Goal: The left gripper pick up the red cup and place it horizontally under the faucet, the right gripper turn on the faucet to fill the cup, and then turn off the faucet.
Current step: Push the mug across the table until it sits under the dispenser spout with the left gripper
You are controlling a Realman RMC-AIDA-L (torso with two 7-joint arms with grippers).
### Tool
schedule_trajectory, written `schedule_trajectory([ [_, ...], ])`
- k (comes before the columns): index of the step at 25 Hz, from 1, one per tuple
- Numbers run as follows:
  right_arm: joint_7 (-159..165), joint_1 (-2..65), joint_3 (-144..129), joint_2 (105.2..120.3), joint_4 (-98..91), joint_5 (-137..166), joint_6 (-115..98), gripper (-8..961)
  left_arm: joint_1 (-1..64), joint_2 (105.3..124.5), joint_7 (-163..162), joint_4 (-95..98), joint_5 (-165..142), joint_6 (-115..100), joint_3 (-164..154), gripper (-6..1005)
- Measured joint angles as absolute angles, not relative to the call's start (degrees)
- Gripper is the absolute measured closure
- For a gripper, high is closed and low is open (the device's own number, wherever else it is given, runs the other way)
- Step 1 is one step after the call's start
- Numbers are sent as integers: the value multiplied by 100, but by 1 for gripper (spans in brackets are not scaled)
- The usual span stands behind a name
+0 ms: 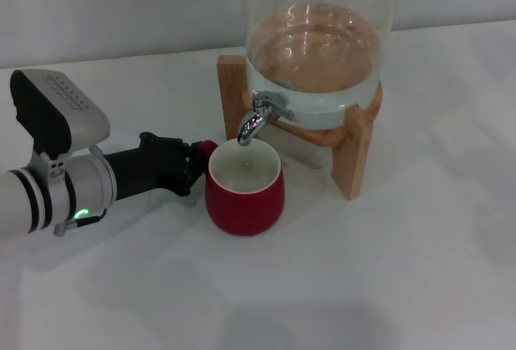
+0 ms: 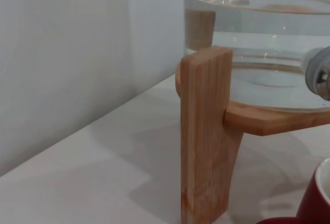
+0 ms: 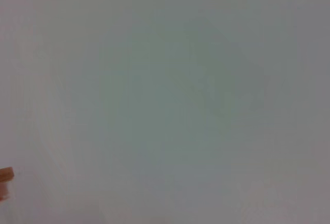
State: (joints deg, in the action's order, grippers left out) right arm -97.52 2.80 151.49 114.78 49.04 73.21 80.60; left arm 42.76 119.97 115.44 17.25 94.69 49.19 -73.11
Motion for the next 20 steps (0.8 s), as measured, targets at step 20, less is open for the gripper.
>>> schedule_trajectory([
  [20, -9738, 316, 15161, 11479, 4904, 7321, 8069, 231, 4218, 11990, 11527, 1741, 9774, 4904, -7322, 840],
])
